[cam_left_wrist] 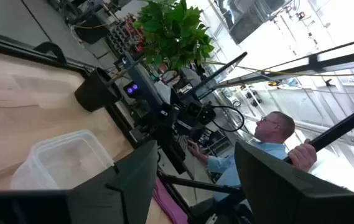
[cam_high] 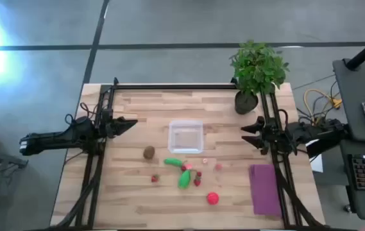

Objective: Pick and placing Produce into tupperware

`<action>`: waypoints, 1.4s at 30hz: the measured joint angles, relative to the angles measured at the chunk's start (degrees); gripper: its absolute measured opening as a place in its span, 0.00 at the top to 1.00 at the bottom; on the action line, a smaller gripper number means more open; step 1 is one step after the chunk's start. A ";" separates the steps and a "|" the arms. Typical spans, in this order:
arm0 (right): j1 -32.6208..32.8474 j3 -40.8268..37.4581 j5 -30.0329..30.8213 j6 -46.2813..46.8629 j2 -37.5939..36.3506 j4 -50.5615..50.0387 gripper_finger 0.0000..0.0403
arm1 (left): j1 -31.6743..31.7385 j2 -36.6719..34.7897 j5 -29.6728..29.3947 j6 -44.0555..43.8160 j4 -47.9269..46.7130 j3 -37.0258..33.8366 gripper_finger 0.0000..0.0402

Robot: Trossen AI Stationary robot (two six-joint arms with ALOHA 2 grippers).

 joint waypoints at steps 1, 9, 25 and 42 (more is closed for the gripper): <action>-0.01 0.00 0.00 0.00 -0.01 0.00 0.38 | 0.00 0.00 0.00 0.00 0.02 -0.02 0.50; -0.01 0.00 -0.02 0.00 -0.01 -0.01 0.39 | 0.00 0.00 0.00 0.00 0.02 -0.02 0.50; -0.01 0.00 -0.02 0.00 -0.01 -0.02 0.39 | 0.00 0.00 0.02 0.00 0.00 0.00 0.50; 0.01 0.00 -0.02 1.59 0.01 0.36 0.39 | 0.00 0.00 0.01 0.00 0.02 0.00 0.50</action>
